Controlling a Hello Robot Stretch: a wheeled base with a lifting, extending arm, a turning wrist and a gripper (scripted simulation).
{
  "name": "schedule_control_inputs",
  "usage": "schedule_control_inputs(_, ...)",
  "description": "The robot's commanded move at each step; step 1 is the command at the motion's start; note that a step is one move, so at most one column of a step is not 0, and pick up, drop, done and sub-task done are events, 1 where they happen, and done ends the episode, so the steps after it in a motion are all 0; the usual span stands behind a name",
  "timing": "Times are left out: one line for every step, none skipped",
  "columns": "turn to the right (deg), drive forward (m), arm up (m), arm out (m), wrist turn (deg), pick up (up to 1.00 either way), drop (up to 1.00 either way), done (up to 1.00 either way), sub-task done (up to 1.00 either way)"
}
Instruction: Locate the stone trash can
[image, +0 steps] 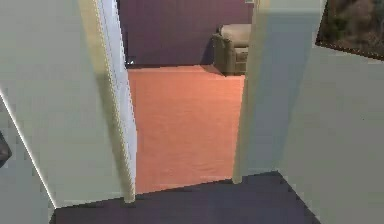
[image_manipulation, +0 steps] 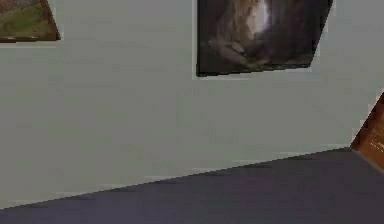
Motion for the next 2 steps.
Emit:
schedule_control_inputs(0.0,1.00,0.00,0.00,0.0,0.00,0.00,0.00,0.00)
schedule_control_inputs(3.0,0.00,0.00,0.00,0.0,0.00,0.00,0.00,0.00)
